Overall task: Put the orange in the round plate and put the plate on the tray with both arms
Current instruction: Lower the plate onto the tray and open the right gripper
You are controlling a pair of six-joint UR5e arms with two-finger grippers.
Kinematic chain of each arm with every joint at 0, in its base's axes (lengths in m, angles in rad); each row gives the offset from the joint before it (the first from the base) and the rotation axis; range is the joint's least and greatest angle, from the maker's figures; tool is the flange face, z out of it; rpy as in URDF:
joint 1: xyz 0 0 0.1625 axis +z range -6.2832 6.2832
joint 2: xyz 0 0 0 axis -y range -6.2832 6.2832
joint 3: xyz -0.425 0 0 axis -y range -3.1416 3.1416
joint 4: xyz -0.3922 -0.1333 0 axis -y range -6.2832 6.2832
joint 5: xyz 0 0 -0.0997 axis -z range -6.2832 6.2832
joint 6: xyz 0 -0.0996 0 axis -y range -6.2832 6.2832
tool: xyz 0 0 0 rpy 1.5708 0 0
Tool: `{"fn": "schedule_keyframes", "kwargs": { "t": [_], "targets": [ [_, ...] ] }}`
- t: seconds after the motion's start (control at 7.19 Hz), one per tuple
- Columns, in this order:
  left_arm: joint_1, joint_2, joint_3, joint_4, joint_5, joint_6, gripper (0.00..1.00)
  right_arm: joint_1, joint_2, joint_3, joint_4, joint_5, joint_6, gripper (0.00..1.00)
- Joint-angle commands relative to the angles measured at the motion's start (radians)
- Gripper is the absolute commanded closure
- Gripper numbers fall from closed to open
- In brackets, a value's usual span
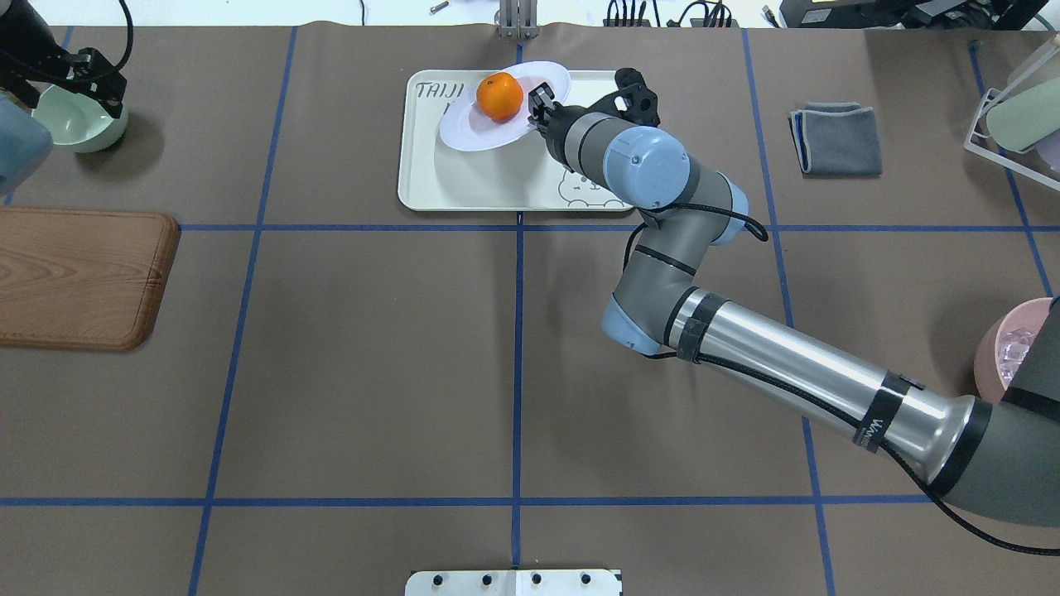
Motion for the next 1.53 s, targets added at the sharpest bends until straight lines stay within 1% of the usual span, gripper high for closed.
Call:
{"fn": "schedule_keyframes", "kwargs": {
  "t": [0.0, 0.14, 0.28, 0.56, 0.7, 0.83, 0.97, 1.11, 1.25, 1.39],
  "targets": [
    [-0.002, -0.001, 0.001, 0.001, 0.000, 0.000, 0.02, 0.004, -0.032, 0.014, -0.007, 0.035, -0.120, 0.00],
    [-0.002, -0.002, 0.001, 0.001, 0.000, 0.000, 0.02, 0.007, -0.069, 0.040, -0.012, 0.067, -0.206, 0.00],
    [-0.002, -0.004, 0.001, 0.003, 0.000, 0.000, 0.02, 0.012, -0.095, 0.093, -0.101, 0.111, -0.267, 0.00],
    [-0.002, -0.007, 0.001, 0.003, 0.000, 0.000, 0.02, 0.023, -0.108, 0.277, -0.496, 0.189, -0.491, 0.00],
    [-0.002, -0.007, 0.003, 0.003, 0.000, 0.000, 0.02, 0.059, -0.144, 0.337, -0.565, 0.290, -0.556, 0.00],
    [-0.005, -0.007, 0.000, 0.004, -0.008, -0.002, 0.02, 0.131, -0.208, 0.400, -0.609, 0.429, -0.660, 0.00],
    [-0.009, 0.011, -0.018, 0.003, -0.008, -0.012, 0.02, 0.198, -0.276, 0.458, -0.669, 0.523, -0.782, 0.00],
    [-0.020, 0.034, -0.018, -0.013, -0.005, -0.003, 0.02, 0.277, -0.322, 0.488, -0.718, 0.605, -0.877, 0.00],
    [-0.032, 0.040, -0.015, -0.014, -0.005, -0.002, 0.02, 0.359, -0.382, 0.520, -0.755, 0.663, -1.020, 0.00],
    [-0.041, 0.047, -0.018, -0.014, -0.003, 0.000, 0.02, 0.427, -0.480, 0.575, -0.824, 0.714, -1.256, 0.00]
  ]
}}
